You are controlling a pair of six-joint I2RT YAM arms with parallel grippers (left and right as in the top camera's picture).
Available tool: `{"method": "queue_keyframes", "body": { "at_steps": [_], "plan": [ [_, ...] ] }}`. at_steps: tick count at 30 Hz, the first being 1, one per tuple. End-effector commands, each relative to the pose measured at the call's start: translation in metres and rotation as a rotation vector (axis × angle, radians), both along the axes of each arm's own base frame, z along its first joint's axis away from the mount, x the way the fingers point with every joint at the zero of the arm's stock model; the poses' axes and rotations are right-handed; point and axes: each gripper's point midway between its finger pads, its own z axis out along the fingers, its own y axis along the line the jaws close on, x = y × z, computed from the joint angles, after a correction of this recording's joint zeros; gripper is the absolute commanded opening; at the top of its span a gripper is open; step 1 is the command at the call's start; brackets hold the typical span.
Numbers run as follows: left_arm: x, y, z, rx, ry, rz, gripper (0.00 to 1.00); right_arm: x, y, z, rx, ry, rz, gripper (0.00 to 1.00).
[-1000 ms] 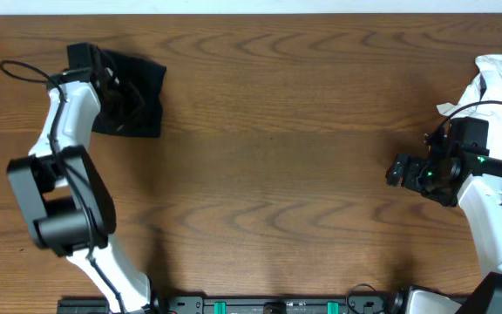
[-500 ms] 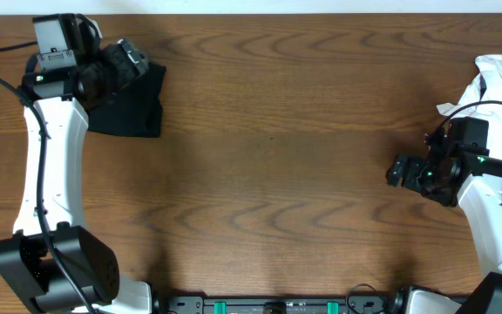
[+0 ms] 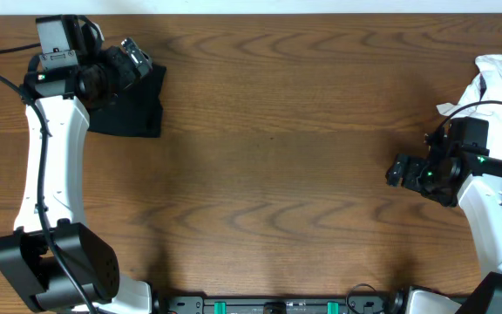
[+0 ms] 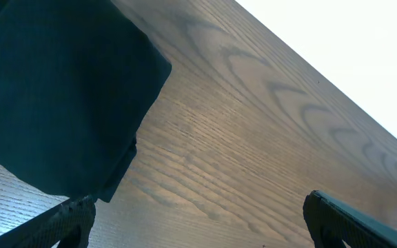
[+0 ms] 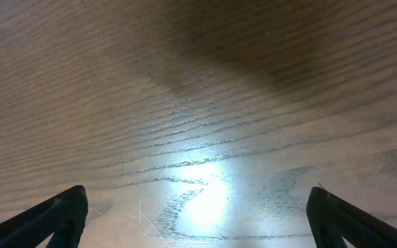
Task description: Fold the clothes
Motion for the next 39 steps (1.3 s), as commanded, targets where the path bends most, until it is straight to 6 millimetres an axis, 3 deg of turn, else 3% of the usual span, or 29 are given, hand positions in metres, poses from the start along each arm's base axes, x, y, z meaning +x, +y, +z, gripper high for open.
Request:
{"method": "queue_keyframes", "body": {
  "at_steps": [1,24,32,39],
  "plan": [
    [0.001,0.001,0.0,-0.004,0.0,0.0,0.98,0.004,-0.004,0.006,-0.005,-0.019,-0.019,0.99],
    [0.001,0.001,0.0,-0.004,0.0,0.0,0.98,0.003,-0.003,0.01,-0.008,-0.031,-0.015,0.99],
    [0.001,0.001,0.0,-0.004,0.0,0.0,0.98,0.007,0.012,0.068,-0.052,-0.254,0.04,0.99],
    [0.001,0.001,0.0,-0.004,0.0,0.0,0.98,-0.006,0.05,0.137,-0.071,-0.526,0.168,0.99]
  ]
}}
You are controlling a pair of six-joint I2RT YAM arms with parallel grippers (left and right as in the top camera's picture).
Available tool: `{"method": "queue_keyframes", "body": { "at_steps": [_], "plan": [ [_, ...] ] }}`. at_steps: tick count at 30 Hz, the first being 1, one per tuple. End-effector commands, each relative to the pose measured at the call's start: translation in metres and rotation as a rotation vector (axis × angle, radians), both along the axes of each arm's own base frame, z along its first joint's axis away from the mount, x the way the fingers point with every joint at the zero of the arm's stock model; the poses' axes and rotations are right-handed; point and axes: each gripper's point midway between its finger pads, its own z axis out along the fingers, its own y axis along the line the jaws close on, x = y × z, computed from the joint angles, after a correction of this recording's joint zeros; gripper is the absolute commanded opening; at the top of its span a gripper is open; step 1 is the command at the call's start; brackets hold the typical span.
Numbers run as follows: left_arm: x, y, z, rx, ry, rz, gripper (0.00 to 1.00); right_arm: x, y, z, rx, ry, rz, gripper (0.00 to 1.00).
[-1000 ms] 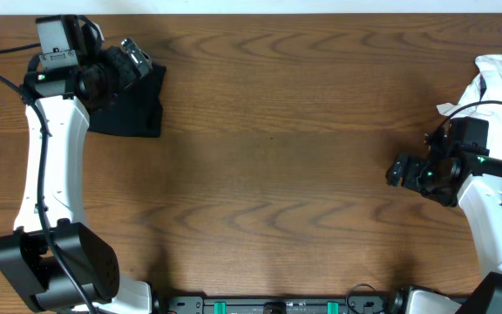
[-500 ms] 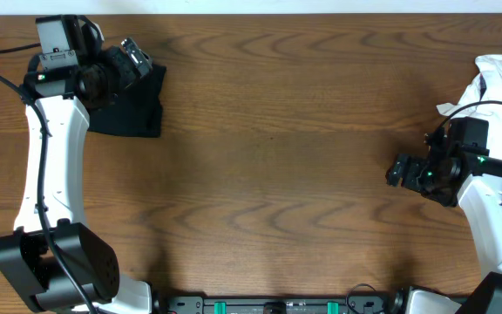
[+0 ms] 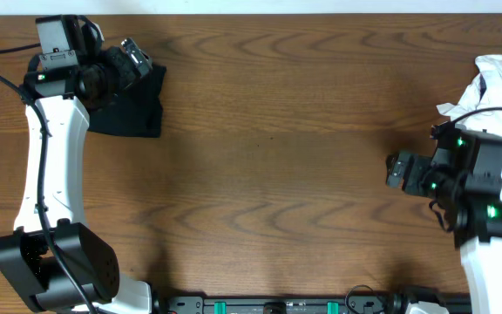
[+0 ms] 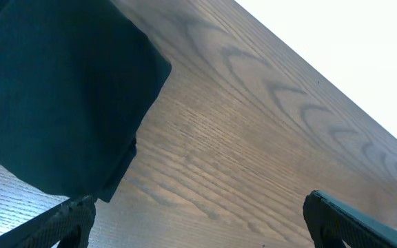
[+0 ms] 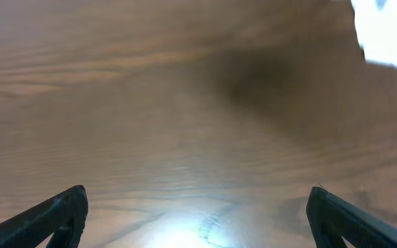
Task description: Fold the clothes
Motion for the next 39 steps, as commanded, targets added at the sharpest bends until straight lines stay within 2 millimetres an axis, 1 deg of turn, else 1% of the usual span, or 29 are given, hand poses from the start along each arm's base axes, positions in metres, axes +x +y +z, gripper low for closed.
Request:
{"method": "queue_keyframes", "body": {
  "at_steps": [1,6,8,11,14,16,18,20,24,27,31,36,39],
  "plan": [
    [0.001,0.001,0.0,-0.004,0.0,0.0,0.98,-0.01,0.02,0.036,-0.003,-0.136,0.067,0.99],
    [0.001,0.001,0.0,-0.004,0.0,0.0,0.98,-0.038,0.043,0.082,0.002,-0.339,0.162,0.99],
    [0.001,0.001,0.0,-0.004,0.0,0.0,0.98,-0.053,0.047,0.101,0.007,-0.43,0.185,0.99],
    [0.001,0.001,0.0,-0.004,0.0,0.0,0.98,-0.078,0.047,0.121,-0.002,-0.544,0.197,0.99],
    [0.001,0.001,0.0,-0.004,0.0,0.0,0.98,-0.103,0.045,0.133,0.001,-0.637,0.203,0.99],
    [0.001,0.001,0.0,-0.004,0.0,0.0,0.98,-0.116,0.045,0.138,0.005,-0.686,0.207,0.99],
    [0.001,0.001,0.0,-0.004,0.0,0.0,0.98,-0.124,0.043,0.14,0.004,-0.726,0.205,0.99],
    [0.001,0.001,0.0,-0.004,0.0,0.0,0.98,-0.129,0.042,0.138,0.001,-0.749,0.199,0.99],
    [0.001,0.001,0.0,-0.004,0.0,0.0,0.98,-0.13,0.041,0.125,0.001,-0.763,0.196,0.99],
    [0.001,0.001,0.0,-0.004,0.0,0.0,0.98,-0.124,0.042,0.116,0.001,-0.783,0.196,0.99],
    [0.001,0.001,0.0,-0.004,0.0,0.0,0.98,-0.104,0.044,0.109,0.002,-0.821,0.195,0.99],
    [0.001,0.001,0.0,-0.004,0.0,0.0,0.98,-0.077,0.046,0.114,0.0,-0.963,0.183,0.99],
    [0.001,0.001,0.0,-0.004,0.0,0.0,0.98,-0.063,0.045,0.112,-0.004,-1.045,0.162,0.99]
  ]
}}
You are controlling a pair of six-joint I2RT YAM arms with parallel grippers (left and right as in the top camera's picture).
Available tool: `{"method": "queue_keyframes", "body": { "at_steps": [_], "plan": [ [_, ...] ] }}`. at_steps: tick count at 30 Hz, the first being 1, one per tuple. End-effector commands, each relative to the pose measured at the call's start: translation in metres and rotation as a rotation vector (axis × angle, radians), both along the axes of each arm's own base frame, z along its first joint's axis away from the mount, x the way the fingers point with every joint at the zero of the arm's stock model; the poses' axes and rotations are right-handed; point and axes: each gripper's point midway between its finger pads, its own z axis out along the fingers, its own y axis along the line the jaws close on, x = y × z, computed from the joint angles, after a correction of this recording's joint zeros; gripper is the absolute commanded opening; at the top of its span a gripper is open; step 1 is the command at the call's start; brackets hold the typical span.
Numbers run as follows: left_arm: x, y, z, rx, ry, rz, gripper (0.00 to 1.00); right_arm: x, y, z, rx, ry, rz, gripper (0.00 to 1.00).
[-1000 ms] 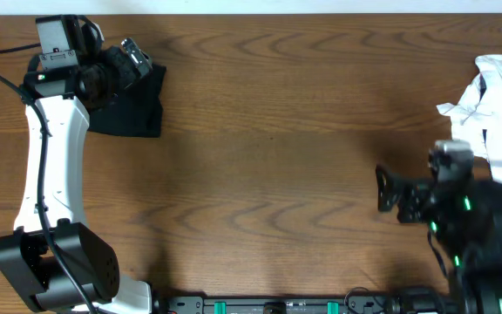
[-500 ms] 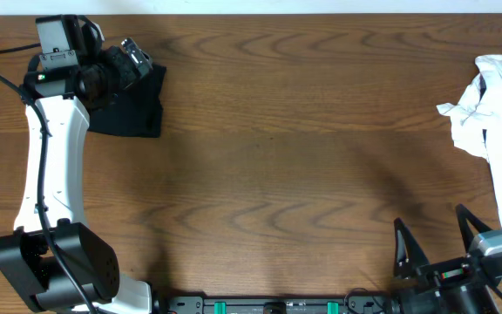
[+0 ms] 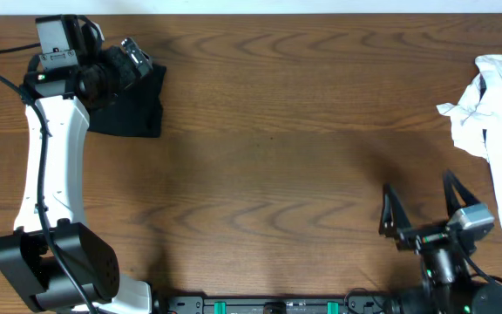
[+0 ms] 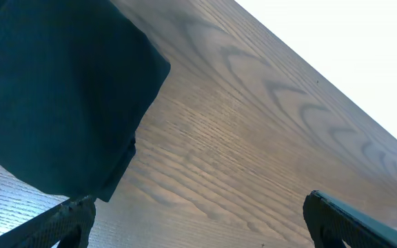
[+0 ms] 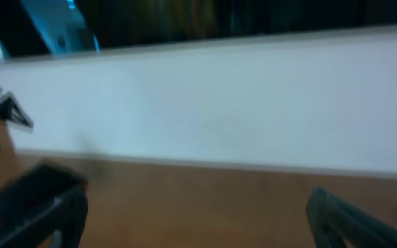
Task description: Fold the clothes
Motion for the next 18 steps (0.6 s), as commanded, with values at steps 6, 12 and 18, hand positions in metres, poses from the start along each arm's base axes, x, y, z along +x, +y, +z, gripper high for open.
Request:
{"method": "queue_keyframes", "body": {
  "at_steps": [6,12,18],
  "plan": [
    [0.001,0.002,0.0,-0.001,0.0,0.002,0.98,0.026,-0.003,-0.026,0.021,-0.124,-0.036,0.99],
    [0.001,0.002,0.0,-0.001,0.0,0.002,0.98,0.035,-0.008,-0.047,0.027,-0.111,-0.071,0.99],
    [0.001,0.002,0.0,-0.001,0.0,0.002,0.98,0.044,-0.007,-0.081,0.016,-0.038,-0.074,0.99]
  ]
}}
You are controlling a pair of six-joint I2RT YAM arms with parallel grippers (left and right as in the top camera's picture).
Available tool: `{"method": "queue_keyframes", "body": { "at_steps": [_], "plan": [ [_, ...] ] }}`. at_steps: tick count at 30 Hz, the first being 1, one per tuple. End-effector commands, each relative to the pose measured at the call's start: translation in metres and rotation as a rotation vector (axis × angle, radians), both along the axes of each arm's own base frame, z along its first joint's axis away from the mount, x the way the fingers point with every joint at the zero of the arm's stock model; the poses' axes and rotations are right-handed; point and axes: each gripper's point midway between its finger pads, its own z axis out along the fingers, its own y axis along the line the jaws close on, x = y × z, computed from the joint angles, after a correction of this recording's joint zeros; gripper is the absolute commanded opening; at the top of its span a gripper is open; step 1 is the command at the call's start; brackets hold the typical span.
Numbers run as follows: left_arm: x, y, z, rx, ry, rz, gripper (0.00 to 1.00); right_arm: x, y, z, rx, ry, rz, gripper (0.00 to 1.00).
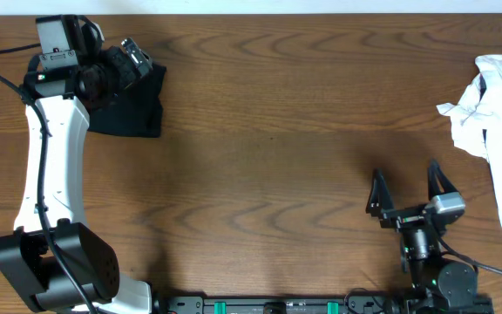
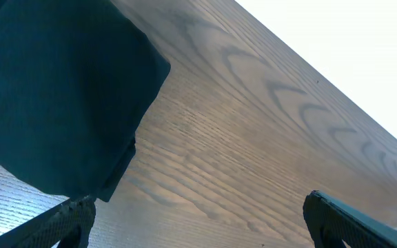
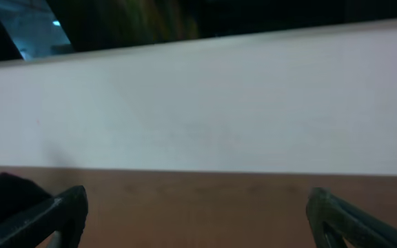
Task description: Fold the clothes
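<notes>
A folded dark garment (image 1: 133, 105) lies at the table's far left corner; it fills the upper left of the left wrist view (image 2: 54, 96). My left gripper (image 1: 133, 59) hovers over its far edge, open and holding nothing, fingertips (image 2: 54, 220) wide apart. A crumpled white garment (image 1: 495, 87) lies at the right edge. My right gripper (image 1: 405, 187) is low at the front right, pointing across the table, open with nothing between its fingers (image 3: 26, 213).
The wooden table (image 1: 268, 139) stretches between the two garments. A white wall (image 3: 205, 110) stands behind the table's far edge. The arms' base rail (image 1: 277, 305) runs along the front edge.
My right gripper has shifted a little to the left and farther onto the table, still open and level. The left arm and both garments have not moved.
My right gripper was open, facing down at the table beside the white garment. It then stood slightly lower, then drawn back to the front edge and pointing level across the table. The left gripper stayed open over the dark garment throughout.
</notes>
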Motion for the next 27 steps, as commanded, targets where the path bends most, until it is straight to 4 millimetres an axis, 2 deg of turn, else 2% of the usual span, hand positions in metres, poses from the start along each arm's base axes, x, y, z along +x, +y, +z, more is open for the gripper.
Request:
{"method": "queue_keyframes", "body": {
  "at_steps": [1,7,13,27],
  "plan": [
    [0.001,0.002,0.0,-0.001,0.0,0.002,0.98,0.005,-0.001,-0.022,-0.004,0.041,-0.012,0.99],
    [0.001,0.002,0.0,-0.001,0.0,0.002,0.98,0.008,-0.006,-0.045,-0.019,0.137,-0.046,0.99],
    [0.001,0.002,0.0,-0.001,0.0,0.002,0.98,0.008,-0.007,-0.079,-0.056,0.27,-0.053,0.99],
    [0.001,0.002,0.0,-0.001,0.0,0.002,0.98,0.008,-0.007,-0.08,-0.054,0.274,-0.054,0.99]
  ]
}}
